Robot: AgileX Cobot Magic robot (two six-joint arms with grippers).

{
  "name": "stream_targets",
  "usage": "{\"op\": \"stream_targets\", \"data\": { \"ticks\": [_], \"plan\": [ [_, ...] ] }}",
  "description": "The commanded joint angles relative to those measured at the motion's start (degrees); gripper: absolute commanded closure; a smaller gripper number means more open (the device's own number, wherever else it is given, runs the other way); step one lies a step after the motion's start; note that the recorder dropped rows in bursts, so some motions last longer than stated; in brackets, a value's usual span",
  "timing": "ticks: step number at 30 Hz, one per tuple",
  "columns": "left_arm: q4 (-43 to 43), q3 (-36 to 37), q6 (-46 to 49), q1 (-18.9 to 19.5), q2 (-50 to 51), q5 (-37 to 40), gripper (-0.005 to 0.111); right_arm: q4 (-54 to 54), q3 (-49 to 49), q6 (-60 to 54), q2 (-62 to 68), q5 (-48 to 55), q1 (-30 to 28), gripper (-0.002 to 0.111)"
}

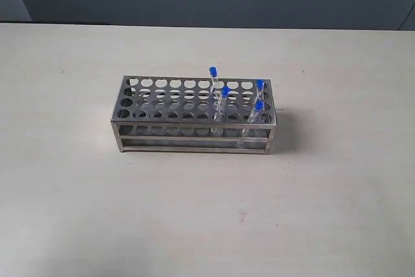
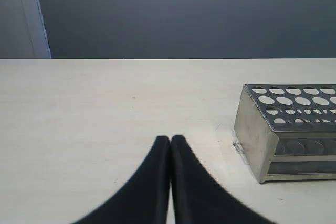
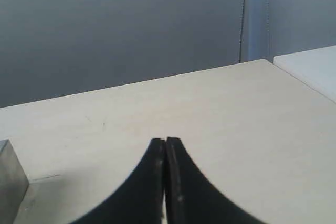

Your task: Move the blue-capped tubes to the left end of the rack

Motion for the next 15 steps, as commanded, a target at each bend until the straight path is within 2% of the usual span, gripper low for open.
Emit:
{"op": "stream_targets", "data": {
  "ticks": [1,4,6,10,12,15],
  "plan": [
    [0.1,-0.3,0.0,-0.4,0.3,-0.4,0.106,-0.7,0.1,-0.3,-0.2,-0.7,-0.2,0.109],
    [0.1,-0.3,0.0,-0.4,0.3,-0.4,0.106,-0.7,0.1,-0.3,-0.2,-0.8,-0.2,0.109],
    [0.1,-0.3,0.0,-0.4,0.3,-0.4,0.106,3.3,0.1,0.8,-0.2,-2.6,-0.2,0.109],
    [0.1,-0.3,0.0,-0.4,0.3,-0.4,0.106,23.6,0.1,8.4,-0.2,-8.0,-0.2,0.109],
    [0.1,-0.3,0.0,-0.4,0.3,-0.4,0.106,34.5,0.1,9.1,-0.2,-10.2,-0.2,0.109],
    [0.1,-0.3,0.0,-0.4,0.3,-0.4,0.106,44.9,0.1,9.2,-0.2,-13.2,-0.2,0.109]
  ]
}}
